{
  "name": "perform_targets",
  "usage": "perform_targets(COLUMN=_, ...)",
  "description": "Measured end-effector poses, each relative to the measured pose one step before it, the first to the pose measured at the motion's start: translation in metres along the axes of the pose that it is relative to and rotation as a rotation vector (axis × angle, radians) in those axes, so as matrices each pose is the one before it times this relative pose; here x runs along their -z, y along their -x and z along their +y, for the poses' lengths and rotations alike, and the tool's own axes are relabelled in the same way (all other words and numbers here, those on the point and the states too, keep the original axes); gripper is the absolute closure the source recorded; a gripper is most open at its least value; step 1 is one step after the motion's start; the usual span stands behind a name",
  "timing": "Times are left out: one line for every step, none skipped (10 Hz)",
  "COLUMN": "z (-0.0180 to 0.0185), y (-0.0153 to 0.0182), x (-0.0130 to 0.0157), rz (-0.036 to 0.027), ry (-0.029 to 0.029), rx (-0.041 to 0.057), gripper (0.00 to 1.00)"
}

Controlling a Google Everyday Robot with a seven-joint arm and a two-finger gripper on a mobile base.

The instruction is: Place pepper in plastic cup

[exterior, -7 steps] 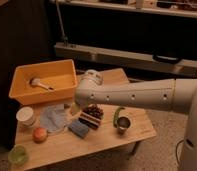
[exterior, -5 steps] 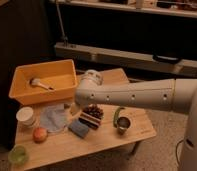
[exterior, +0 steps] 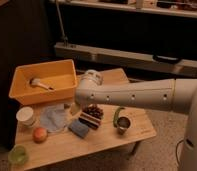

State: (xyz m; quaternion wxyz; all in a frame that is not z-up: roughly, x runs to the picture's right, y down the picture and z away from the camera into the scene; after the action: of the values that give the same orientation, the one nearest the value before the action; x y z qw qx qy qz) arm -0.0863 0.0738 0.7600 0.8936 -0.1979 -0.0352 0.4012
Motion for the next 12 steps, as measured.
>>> perform_targets(z=-0.00002, y=0.00001, x=0.00004, rz=-0.00004, ry=-0.00007, rx=0.00002, gripper=0.2)
perform_targets(z=0.0, y=-0.00001, x=-0.00002, rz=0.00001, ry=0.00001, rx=0.0, gripper=0.2)
perform_targets(z=0.0, y=-0.00002, x=-0.00001, rz=0.00002, ry=0.00002, rx=-0.00007, gripper=0.2)
perform_targets(z=0.00001, y=0.00004, x=0.00003, rz=-0.00006, ry=0.0, rx=0.00009, gripper=0.2)
perform_targets(z=-0.00001, y=-0.00002, x=-0.00002, rz=0.00006, ry=-0.00003, rx=-0.00006, gripper=0.2)
perform_targets(z=-0.00001, y=0.0, x=-0.00001, rz=-0.00003, ry=0.00001, rx=-0.00001, gripper=0.2)
perform_targets(z=0.00003, y=-0.00002, x=0.0, rz=0.00008, ry=0.00002, rx=0.00007, gripper=0.2)
perform_targets(z=-0.00003, y=0.0, x=-0.00001, rz=-0.00003, ry=0.0, rx=-0.00007, gripper=0.2)
perform_targets(z=0.00002, y=0.00001, x=0.0, rz=-0.00003, ry=-0.00001, rx=0.00009, gripper=0.2)
perform_targets(z=-0.00002, y=0.00002, x=0.00001, rz=-0.00004, ry=-0.00002, rx=-0.00005, gripper=0.2)
perform_targets(z=-0.00054, y=-0.00007, x=-0.00031, rz=0.00082, ry=0.00238, rx=-0.00062, gripper=0.2)
perform_targets(z=-0.00155, y=-0.00104, x=0.00009, rz=0.00742, ry=-0.00094, rx=-0.00582, gripper=0.2)
